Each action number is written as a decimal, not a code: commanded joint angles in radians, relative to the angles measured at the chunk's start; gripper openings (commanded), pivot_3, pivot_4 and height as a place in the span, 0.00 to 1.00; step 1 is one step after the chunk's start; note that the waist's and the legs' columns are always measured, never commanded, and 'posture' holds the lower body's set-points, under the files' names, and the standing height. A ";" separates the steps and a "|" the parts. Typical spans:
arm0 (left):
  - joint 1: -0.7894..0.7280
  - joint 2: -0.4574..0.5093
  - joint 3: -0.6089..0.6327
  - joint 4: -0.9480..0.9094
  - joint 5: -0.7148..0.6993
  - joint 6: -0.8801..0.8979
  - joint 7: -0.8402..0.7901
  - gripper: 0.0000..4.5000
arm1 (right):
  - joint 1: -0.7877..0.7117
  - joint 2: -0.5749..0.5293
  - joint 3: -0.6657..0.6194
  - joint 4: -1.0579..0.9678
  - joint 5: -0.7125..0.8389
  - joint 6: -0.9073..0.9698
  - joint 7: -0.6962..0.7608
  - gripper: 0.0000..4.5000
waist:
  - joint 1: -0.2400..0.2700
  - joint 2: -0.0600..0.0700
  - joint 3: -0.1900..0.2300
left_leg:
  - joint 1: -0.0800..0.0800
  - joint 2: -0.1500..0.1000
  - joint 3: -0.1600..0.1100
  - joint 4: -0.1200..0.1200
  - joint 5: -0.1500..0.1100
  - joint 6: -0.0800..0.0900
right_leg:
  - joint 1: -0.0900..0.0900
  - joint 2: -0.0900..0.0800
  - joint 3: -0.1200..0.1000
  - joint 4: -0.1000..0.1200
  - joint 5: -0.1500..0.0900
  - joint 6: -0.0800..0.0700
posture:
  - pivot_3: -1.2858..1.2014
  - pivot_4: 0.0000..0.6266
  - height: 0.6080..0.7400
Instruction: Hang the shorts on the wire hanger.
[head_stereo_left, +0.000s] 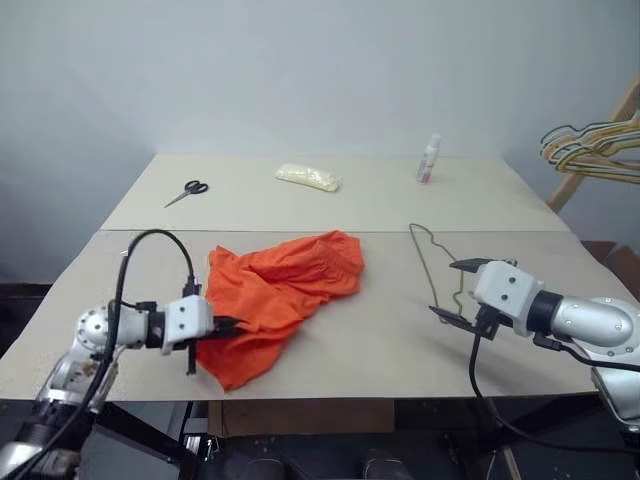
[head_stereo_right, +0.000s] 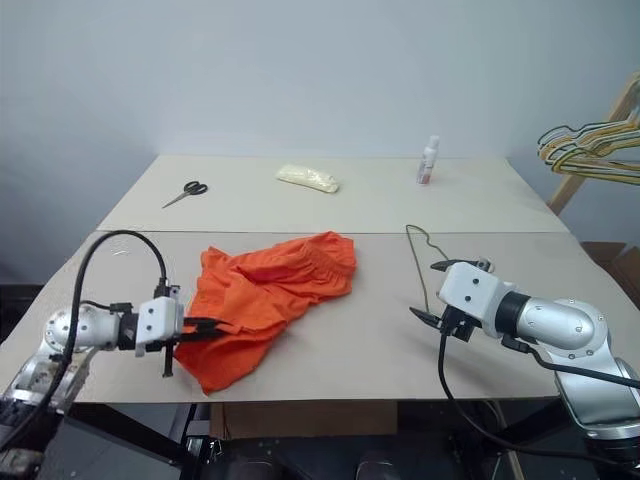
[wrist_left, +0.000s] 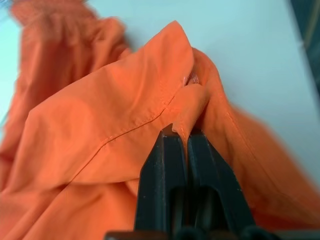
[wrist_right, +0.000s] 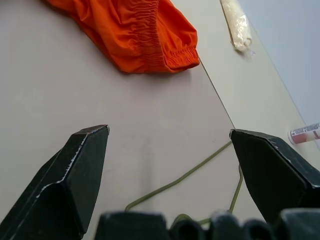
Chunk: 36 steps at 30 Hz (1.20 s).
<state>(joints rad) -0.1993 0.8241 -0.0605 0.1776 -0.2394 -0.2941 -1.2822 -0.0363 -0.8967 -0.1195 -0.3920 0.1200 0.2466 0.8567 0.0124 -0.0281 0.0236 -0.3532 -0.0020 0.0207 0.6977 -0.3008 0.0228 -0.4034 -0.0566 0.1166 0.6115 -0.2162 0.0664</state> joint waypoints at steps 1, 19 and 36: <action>-0.051 0.007 0.010 0.045 -0.036 -0.066 -0.084 0.22 | -0.015 -0.005 -0.018 -0.023 0.004 -0.014 0.000 1.00 | -0.001 0.000 0.000 | 0.000 0.000 0.000 0.000 0.000 0.000 | 0.000 0.000 0.000 0.000 0.000 0.000 | 0.53 0.00 1.00; 0.078 -0.054 0.057 -0.411 -0.137 0.252 0.044 0.79 | -0.019 0.003 -0.003 -0.060 0.011 0.018 -0.006 1.00 | -0.027 0.000 0.000 | 0.000 0.001 -0.001 0.000 -0.001 0.002 | 0.000 -0.001 0.002 0.002 -0.002 0.002 | 0.52 0.00 1.00; 0.195 -0.210 -0.266 -0.605 0.873 0.257 0.613 0.79 | -0.008 0.011 -0.001 -0.086 0.012 0.048 -0.023 1.00 | -0.025 -0.001 0.000 | 0.001 0.000 0.000 -0.001 -0.001 0.002 | 0.001 0.001 0.003 0.000 -0.001 0.001 | 0.52 0.00 1.00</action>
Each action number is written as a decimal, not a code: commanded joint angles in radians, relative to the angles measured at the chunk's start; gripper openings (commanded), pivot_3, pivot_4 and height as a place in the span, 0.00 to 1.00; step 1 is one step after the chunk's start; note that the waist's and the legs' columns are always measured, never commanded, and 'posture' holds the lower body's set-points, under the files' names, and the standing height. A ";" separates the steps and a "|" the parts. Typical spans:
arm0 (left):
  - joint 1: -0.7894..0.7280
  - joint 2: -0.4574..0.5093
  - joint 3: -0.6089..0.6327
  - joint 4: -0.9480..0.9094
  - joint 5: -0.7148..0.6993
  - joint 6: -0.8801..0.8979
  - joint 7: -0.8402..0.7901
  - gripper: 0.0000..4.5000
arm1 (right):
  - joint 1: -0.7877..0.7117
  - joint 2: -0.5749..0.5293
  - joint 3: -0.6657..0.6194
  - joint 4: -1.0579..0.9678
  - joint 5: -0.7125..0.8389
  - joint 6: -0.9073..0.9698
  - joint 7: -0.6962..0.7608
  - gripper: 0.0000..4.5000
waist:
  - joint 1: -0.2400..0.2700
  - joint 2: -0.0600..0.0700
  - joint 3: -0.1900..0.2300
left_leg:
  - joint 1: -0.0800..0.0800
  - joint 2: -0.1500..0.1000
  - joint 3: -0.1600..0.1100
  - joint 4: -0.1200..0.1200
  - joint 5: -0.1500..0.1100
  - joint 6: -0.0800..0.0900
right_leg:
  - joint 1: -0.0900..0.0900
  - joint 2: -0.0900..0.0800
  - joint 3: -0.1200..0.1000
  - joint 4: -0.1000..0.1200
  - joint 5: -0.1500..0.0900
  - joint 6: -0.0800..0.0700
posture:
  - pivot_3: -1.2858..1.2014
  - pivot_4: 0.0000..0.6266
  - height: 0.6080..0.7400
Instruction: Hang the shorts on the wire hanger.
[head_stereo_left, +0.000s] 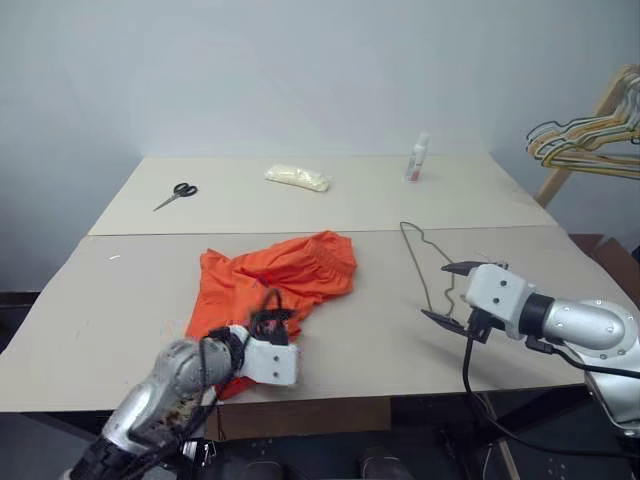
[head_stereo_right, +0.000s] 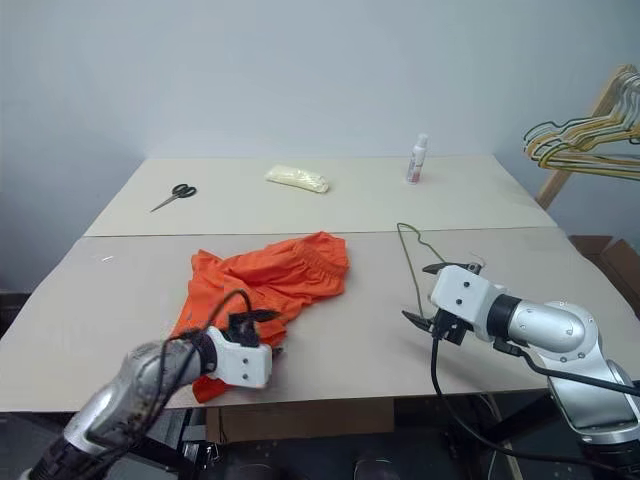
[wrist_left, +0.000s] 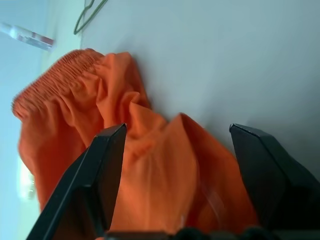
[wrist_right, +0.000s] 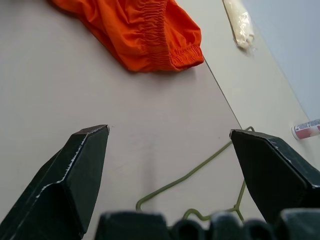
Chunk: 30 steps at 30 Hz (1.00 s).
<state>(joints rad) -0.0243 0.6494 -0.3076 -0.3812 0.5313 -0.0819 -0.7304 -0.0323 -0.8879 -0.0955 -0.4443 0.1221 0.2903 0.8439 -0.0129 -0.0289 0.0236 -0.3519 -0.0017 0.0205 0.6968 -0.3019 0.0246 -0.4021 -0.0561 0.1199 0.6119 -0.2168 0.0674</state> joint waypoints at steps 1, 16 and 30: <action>0.028 -0.045 -0.026 -0.049 0.130 0.051 0.074 0.79 | -0.012 0.001 -0.024 -0.032 0.008 0.004 -0.011 1.00 | 0.001 0.000 0.000 | 0.000 0.000 0.000 0.000 0.000 0.000 | 0.000 0.000 0.000 0.000 0.000 0.000 | 0.52 0.00 1.00; 0.071 -0.071 -0.022 -0.097 0.343 0.170 0.102 0.79 | -0.028 0.017 0.003 -0.012 -0.010 -0.002 -0.030 1.00 | 0.001 0.000 0.000 | 0.002 0.001 0.001 -0.001 0.000 0.000 | 0.000 0.000 0.000 0.001 0.000 -0.001 | 0.52 0.00 1.00; 0.093 -0.190 0.021 -0.108 0.344 0.235 0.197 0.79 | -0.014 0.038 0.014 -0.011 -0.031 -0.007 -0.036 1.00 | 0.001 0.000 0.000 | 0.001 0.001 0.000 -0.001 0.000 0.000 | 0.000 -0.001 0.000 0.001 0.000 0.000 | 0.52 0.00 1.00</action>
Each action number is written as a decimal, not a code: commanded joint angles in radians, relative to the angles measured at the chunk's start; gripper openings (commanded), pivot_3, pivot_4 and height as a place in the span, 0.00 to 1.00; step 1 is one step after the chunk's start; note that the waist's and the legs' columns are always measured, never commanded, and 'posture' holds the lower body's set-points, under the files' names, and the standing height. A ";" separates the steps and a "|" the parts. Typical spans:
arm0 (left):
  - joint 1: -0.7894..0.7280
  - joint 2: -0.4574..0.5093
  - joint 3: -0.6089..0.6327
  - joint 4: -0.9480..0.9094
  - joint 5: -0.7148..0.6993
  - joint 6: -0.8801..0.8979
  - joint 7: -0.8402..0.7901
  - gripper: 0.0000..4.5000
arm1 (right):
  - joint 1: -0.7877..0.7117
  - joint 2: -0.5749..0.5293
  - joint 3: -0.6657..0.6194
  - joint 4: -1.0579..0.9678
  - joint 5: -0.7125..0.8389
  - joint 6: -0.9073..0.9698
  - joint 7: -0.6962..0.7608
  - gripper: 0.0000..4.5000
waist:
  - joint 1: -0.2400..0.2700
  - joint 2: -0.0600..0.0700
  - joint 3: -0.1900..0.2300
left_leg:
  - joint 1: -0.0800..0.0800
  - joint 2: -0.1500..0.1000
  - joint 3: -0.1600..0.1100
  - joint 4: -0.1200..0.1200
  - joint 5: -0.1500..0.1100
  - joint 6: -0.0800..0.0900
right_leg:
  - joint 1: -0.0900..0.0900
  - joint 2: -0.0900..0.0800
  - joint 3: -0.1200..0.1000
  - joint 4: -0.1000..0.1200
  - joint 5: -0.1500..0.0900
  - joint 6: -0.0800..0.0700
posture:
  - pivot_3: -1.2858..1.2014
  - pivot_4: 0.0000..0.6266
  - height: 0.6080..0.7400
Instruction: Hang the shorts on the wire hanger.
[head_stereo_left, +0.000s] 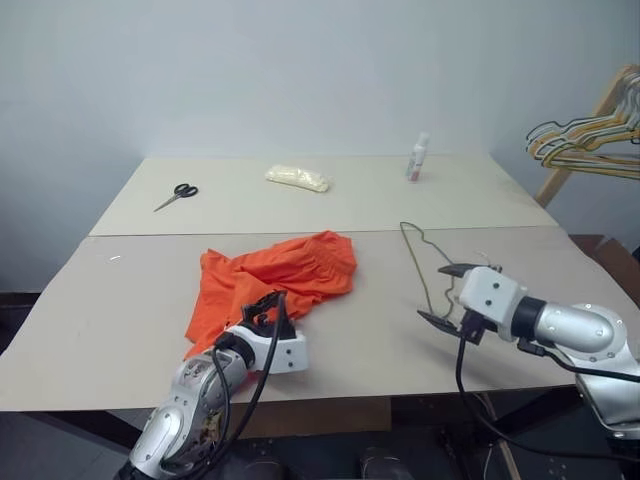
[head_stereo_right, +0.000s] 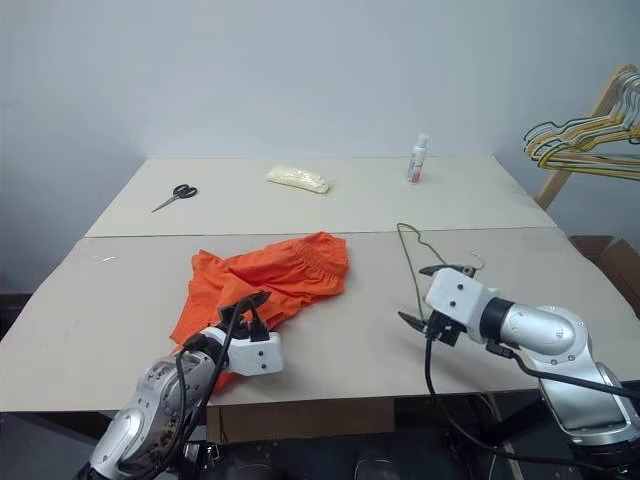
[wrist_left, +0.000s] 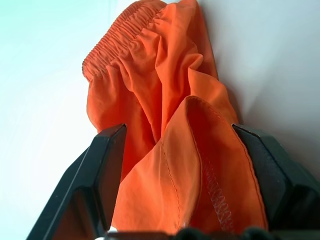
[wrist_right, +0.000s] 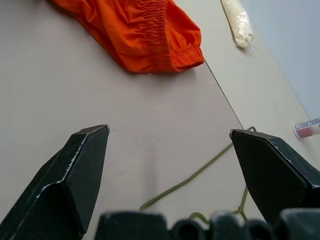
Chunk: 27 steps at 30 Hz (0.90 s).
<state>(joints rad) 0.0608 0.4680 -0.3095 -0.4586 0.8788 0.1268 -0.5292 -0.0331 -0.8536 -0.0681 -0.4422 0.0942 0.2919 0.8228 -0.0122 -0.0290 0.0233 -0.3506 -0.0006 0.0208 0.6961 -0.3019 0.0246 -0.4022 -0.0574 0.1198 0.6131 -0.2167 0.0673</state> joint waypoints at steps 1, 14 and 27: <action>0.012 -0.011 0.025 -0.026 -0.003 0.036 -0.007 0.75 | -0.014 0.004 -0.014 -0.012 -0.004 -0.009 -0.015 1.00 | 0.000 0.000 0.000 | 0.000 0.000 0.000 0.000 0.000 0.000 | 0.000 0.000 0.000 0.000 0.000 0.000 | 0.52 0.00 1.00; 0.053 -0.044 0.090 -0.100 -0.265 0.065 -0.104 0.01 | -0.056 0.009 0.010 0.010 -0.022 -0.036 -0.010 1.00 | -0.003 0.000 0.000 | 0.000 0.001 0.000 0.000 0.000 0.000 | 0.000 -0.001 0.000 0.000 0.000 0.000 | 0.53 0.00 1.00; 0.166 0.282 0.393 -0.036 -1.125 -0.166 -0.562 0.01 | -0.448 0.137 0.340 0.293 -0.203 -0.262 0.075 1.00 | -0.009 0.001 0.000 | 0.005 0.003 0.004 -0.001 0.000 0.000 | 0.000 0.002 0.000 0.002 -0.001 -0.003 | 0.54 0.00 1.00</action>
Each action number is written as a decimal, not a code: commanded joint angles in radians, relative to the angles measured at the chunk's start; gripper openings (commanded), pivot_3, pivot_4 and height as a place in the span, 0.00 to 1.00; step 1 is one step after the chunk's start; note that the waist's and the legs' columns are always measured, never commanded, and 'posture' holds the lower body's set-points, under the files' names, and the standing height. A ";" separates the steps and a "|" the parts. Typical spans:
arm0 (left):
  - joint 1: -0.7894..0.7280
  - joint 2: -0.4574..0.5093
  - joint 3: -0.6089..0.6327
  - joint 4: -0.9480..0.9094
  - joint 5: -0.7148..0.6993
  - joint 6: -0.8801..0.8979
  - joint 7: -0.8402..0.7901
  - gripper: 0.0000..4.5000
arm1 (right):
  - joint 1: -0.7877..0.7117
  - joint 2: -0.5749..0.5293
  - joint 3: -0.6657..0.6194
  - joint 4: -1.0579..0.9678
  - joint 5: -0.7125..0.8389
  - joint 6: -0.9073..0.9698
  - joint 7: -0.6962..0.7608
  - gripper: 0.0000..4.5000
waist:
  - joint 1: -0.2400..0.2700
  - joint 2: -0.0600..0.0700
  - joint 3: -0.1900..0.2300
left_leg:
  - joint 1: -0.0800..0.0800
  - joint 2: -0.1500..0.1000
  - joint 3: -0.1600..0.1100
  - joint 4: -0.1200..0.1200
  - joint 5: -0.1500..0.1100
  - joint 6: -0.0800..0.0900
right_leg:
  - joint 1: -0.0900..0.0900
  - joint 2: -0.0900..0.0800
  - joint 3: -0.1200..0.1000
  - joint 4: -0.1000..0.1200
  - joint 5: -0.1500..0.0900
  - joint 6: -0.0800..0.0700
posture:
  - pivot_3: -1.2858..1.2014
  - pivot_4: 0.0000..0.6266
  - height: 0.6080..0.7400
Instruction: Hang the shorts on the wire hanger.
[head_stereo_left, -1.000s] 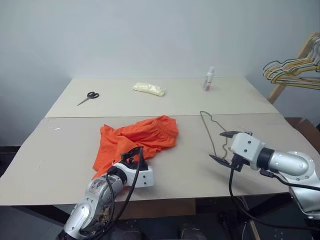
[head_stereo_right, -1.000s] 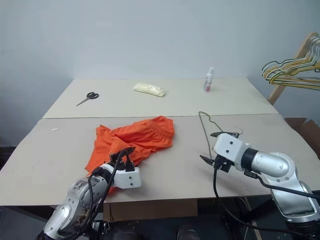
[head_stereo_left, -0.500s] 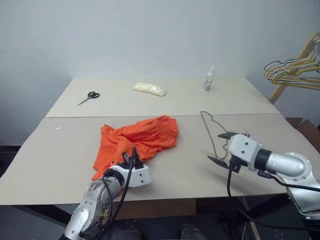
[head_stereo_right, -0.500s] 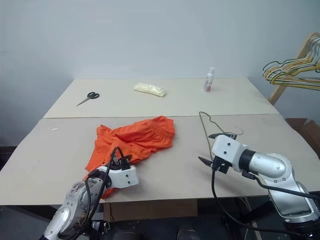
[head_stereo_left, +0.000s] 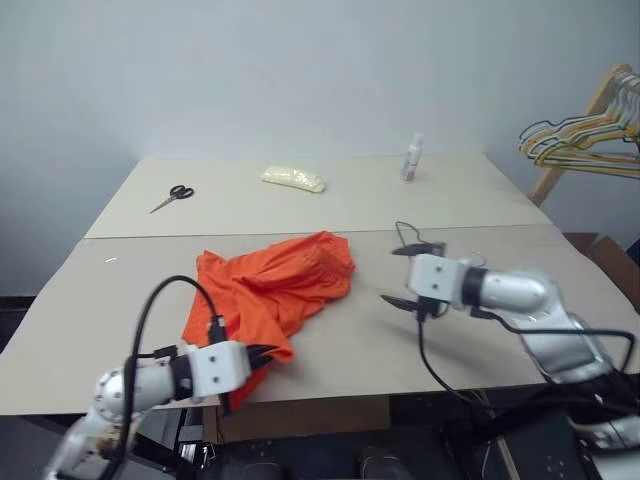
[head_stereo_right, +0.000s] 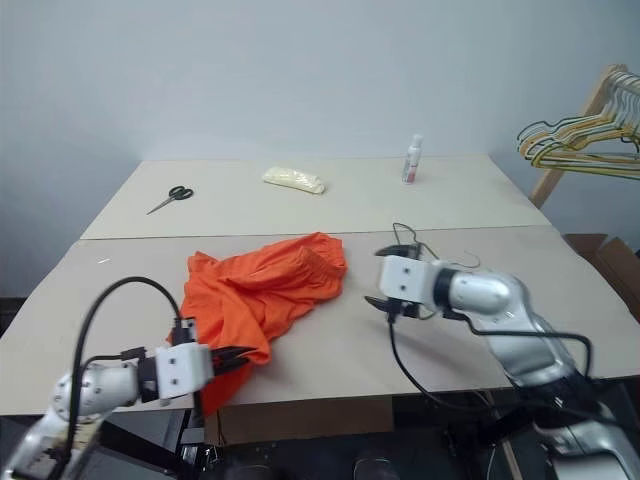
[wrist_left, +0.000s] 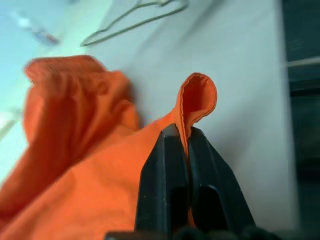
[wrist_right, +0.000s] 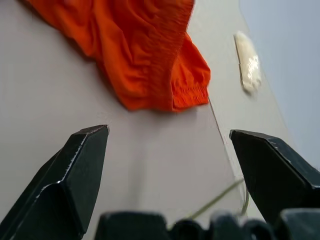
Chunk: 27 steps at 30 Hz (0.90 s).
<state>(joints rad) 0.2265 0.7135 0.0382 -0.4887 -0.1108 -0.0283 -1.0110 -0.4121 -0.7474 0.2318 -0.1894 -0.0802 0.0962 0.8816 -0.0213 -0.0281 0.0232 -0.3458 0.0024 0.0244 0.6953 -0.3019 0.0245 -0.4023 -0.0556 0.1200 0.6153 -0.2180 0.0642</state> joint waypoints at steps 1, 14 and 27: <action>0.003 0.049 0.052 -0.008 -0.168 0.001 -0.096 0.01 | -0.089 0.046 0.054 0.060 -0.036 -0.078 0.020 1.00 | 0.003 0.000 0.000 | 0.000 0.000 0.000 0.000 0.000 0.000 | 0.000 0.000 0.000 0.000 0.000 0.000 | 0.54 0.00 1.00; 0.042 0.214 0.052 0.058 -0.282 -0.005 -0.344 0.01 | -0.377 0.125 0.243 0.365 -0.233 -0.468 0.068 1.00 | 0.006 0.000 0.001 | -0.001 -0.002 -0.003 -0.001 0.000 0.000 | -0.002 -0.002 -0.004 0.002 -0.001 -0.002 | 0.55 0.00 1.00; -0.017 0.218 -0.008 0.091 -0.258 -0.035 -0.377 0.01 | -0.549 0.211 0.339 0.543 -0.276 -0.683 0.177 1.00 | -0.011 0.000 0.001 | 0.008 0.002 -0.003 -0.002 0.000 0.000 | 0.000 0.000 -0.003 0.013 -0.005 -0.009 | 0.54 0.00 1.00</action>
<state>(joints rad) 0.2316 0.9179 0.0314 -0.3924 -0.3567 -0.0483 -1.3828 -0.9110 -0.5561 0.5739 0.3298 -0.3519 -0.5653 1.0580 -0.0326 -0.0276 0.0241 -0.3377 0.0045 0.0216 0.6934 -0.3021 0.0242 -0.4024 -0.0550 0.1173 0.6288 -0.2235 0.0553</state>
